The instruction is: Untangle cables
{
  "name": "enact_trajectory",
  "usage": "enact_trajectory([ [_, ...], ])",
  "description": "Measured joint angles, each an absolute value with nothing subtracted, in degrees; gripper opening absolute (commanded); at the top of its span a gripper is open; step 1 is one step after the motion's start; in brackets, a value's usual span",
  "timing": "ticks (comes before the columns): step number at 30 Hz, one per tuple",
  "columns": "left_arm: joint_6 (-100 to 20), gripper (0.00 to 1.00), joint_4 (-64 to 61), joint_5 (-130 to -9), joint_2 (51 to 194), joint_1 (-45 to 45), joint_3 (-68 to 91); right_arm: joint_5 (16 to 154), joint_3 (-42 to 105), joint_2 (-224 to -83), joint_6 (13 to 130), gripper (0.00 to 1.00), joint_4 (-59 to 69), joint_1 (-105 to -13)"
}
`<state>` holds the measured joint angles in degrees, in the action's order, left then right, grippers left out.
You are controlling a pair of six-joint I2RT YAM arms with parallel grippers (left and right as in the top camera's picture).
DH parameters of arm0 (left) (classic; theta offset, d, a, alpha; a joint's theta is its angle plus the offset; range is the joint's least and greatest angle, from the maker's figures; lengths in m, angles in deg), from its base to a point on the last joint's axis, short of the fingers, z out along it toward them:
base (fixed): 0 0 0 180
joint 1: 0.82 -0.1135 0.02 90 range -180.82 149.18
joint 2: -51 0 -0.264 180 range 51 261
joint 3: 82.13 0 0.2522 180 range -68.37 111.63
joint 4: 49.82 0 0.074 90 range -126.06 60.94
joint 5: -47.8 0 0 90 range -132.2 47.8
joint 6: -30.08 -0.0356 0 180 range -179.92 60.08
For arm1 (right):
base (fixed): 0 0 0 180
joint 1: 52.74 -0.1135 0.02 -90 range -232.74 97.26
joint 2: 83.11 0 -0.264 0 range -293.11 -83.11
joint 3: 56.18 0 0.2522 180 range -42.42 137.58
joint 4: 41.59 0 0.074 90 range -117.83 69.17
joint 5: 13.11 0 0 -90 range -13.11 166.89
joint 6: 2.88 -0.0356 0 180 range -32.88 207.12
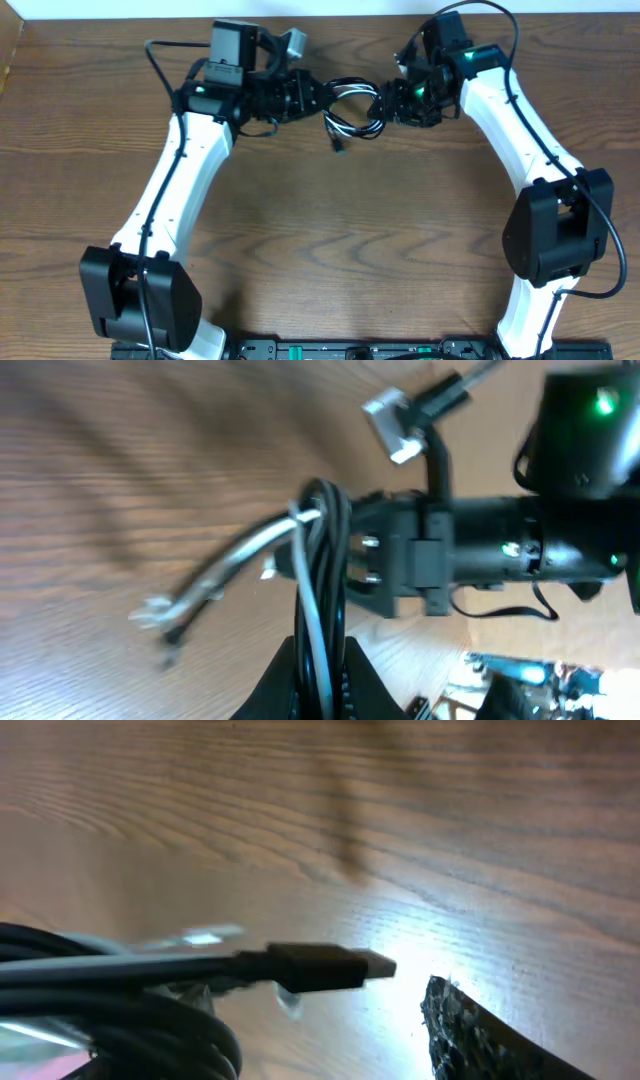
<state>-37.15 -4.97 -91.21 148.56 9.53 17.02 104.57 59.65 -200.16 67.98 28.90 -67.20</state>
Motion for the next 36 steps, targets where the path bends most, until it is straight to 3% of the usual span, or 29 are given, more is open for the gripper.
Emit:
enact_trajectory([
  [4,-36.11,0.08,-3.7,-92.94,148.78,6.06,16.56,106.37,60.3,-200.16,66.87,0.59,31.42,-66.24],
  [9,-35.93,0.07,-2.41,-91.3,148.3,-3.8,16.65,90.69,59.19,-203.92,65.62,0.56,35.5,-57.47],
  [13,-36.24,0.08,-0.79,-90.95,148.3,-3.25,16.65,87.87,58.29,-204.62,66.01,0.59,34.39,-56.36],
  [25,-37.26,0.07,2.09,-91.34,148.21,-0.96,16.65,123.09,58.25,-204.58,89.44,0.66,18.76,-61.41],
  [36,-37.22,0.07,3.6,-91.58,148.19,7.96,16.65,128.27,58.25,-204.56,96.48,0.63,16.77,-68.75],
])
